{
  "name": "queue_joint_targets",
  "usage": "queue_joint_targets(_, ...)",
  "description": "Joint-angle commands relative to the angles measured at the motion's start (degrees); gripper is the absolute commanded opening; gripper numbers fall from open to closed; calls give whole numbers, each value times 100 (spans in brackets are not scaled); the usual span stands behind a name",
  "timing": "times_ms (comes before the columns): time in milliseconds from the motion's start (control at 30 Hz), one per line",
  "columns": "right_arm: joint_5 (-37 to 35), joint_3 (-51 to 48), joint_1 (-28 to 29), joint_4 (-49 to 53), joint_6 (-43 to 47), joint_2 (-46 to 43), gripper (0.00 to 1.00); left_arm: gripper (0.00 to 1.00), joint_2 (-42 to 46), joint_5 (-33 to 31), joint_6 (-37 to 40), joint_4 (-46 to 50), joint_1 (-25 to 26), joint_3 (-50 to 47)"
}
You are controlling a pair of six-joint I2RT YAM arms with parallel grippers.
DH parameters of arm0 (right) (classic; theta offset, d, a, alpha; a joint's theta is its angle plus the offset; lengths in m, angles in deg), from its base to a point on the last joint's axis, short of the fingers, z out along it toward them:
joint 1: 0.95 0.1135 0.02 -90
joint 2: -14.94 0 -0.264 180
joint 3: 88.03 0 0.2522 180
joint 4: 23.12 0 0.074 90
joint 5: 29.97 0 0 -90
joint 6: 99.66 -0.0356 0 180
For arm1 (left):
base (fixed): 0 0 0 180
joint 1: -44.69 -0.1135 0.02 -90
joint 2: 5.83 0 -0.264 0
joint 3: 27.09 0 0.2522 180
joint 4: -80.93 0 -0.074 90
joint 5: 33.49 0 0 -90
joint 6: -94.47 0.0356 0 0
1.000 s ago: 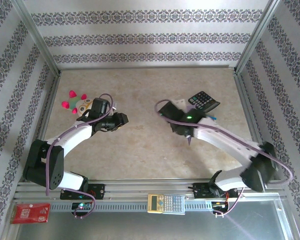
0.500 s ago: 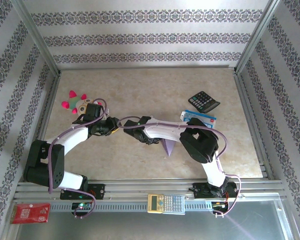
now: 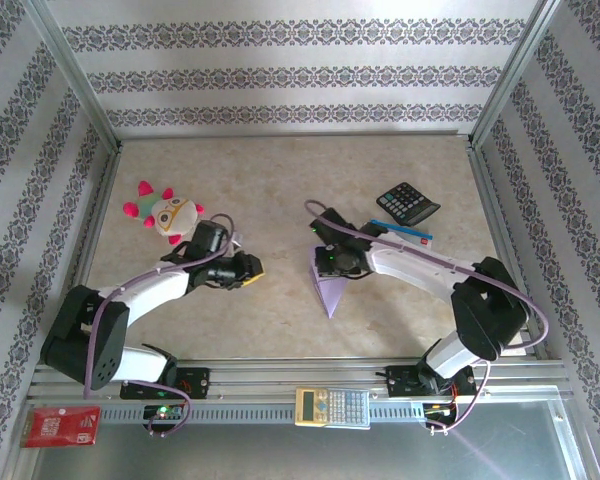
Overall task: Fold a paper plane with a square sheet of paper (pick it up from the middle)
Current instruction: Turn over the paper at the center of the table.
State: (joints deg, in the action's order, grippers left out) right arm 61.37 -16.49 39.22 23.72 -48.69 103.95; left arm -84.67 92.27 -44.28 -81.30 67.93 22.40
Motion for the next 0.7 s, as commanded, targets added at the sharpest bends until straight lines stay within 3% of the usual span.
queue_joint_targets(0,967,-518,-39,-784,98,139,15,23,-271,-87,-350,-360,400,244)
queue_joint_targets(200,1121,-966,-21,-1551,-285,378,10,13,-620,-115,-445,-477,611,380)
queue_joint_targets(433,835,-1093,198,-1654,-697,663,7,10,-776,-70,-346,-364,640,411)
queue_joint_targets(667,50,-1194,696,-1856,-2058,627,5,10,-814,19,-378,-449,639,335)
